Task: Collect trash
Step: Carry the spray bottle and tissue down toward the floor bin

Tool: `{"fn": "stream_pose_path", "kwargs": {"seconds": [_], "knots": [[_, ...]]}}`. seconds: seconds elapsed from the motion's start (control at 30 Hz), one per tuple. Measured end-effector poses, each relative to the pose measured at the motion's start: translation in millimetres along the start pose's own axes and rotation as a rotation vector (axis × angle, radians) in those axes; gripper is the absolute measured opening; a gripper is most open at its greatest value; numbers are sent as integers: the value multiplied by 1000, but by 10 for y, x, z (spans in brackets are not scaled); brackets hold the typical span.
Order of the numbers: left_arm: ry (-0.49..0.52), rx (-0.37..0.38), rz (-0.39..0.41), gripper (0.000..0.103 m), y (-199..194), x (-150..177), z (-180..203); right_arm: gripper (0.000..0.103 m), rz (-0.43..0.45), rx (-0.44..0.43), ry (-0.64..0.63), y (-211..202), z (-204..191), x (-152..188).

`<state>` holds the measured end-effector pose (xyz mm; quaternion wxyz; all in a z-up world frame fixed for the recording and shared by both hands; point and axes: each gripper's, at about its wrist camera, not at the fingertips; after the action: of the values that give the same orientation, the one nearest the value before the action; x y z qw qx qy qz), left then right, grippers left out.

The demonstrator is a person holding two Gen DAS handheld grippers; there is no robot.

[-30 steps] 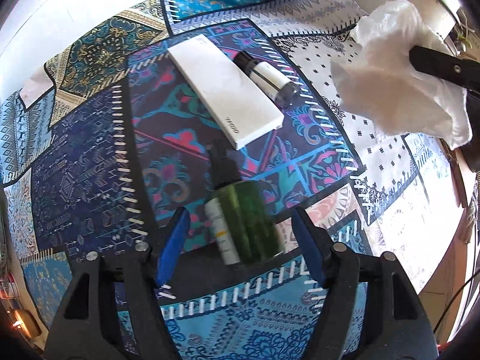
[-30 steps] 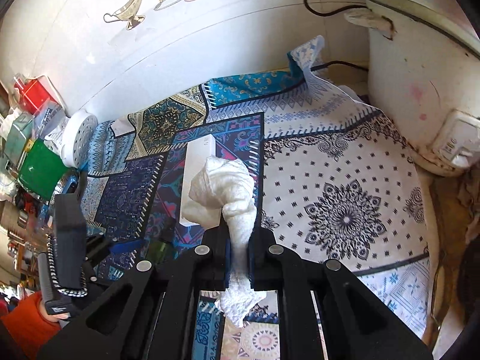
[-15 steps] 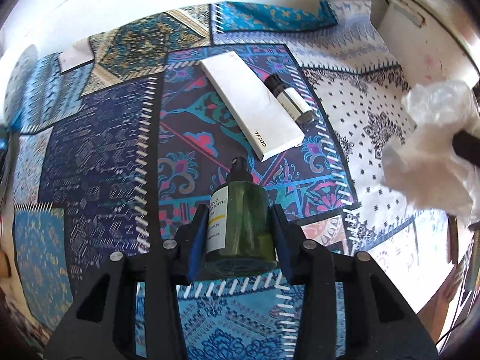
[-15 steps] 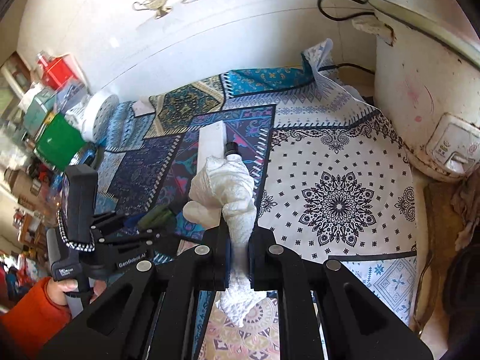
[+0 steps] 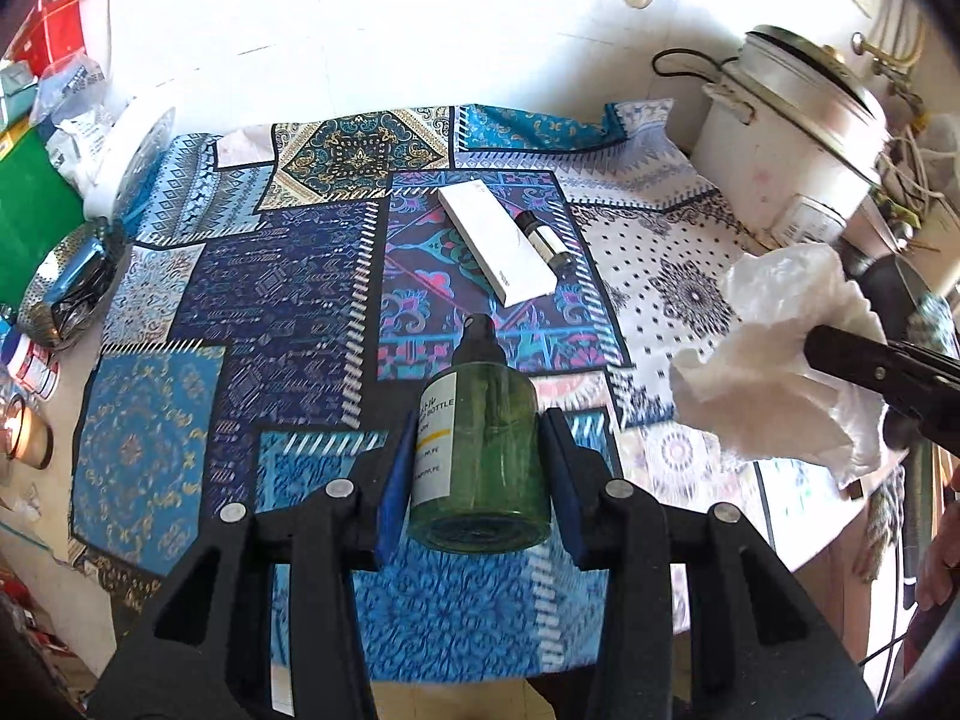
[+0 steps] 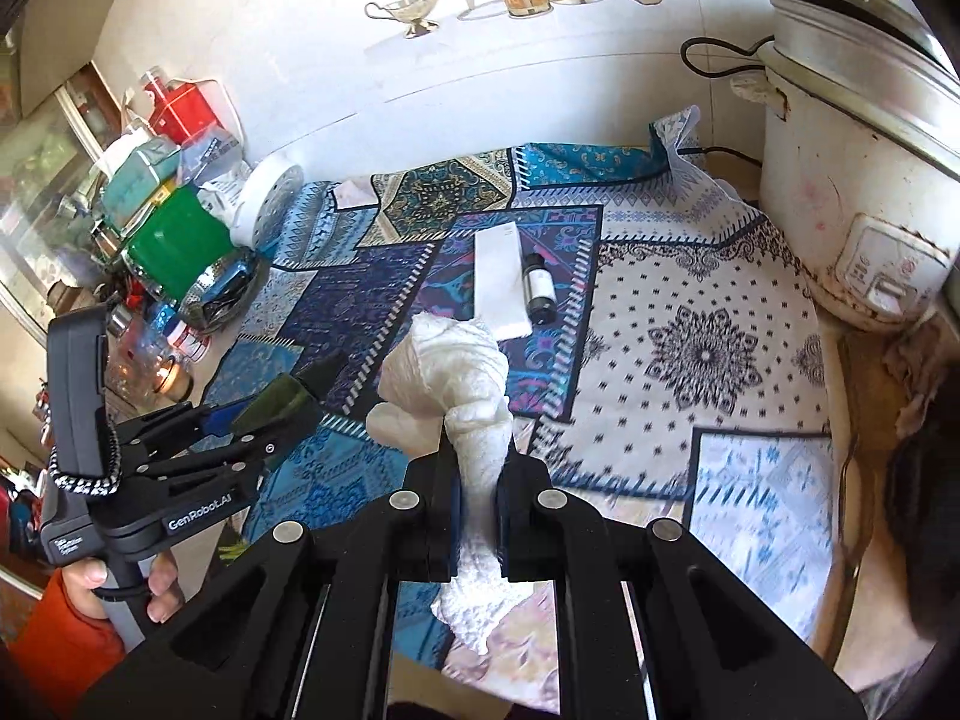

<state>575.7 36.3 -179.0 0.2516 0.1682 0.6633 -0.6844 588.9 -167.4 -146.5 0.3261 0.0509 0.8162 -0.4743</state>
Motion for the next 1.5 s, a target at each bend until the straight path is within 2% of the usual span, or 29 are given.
{"fn": "stream_pose_path", "kwargs": {"seconds": [0.27,0.4,0.57,0.77,0.9,1.03,1.33,1.5], "knots": [[41,50,39,41,-619,951,-264,8,31,62,74,-103,-561,889],[48,50,33,41,-824,1427,-363,8,6,81,112,-70,-807,1351],[45,61,-44,41,-902,1874,-420,8,-63,71,163,-41,-1030,1795],[31,50,-143,41,-635,2365,-379,8,-145,79,159,160,-1071,2208],[21,51,-200,41,-260,2765,-322,8,-199,69,165,456,-892,2522],[1,48,-249,41,365,3222,-312,8,-244,70,147,893,-583,2907],[-52,66,-316,41,2225,4275,-361,8,-327,57,142,2306,277,3967],[-46,88,-393,41,3244,4862,-431,8,-375,47,137,3183,677,4512]]}}
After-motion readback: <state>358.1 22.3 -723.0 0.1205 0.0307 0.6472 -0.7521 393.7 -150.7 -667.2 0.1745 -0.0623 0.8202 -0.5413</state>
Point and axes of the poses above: each gripper's, at about its wrist camera, not at the fingertips, and y roughly the way its jaws point, z to its right, x to its underside, and after that the axes turned 1 degree about -x, right-handed
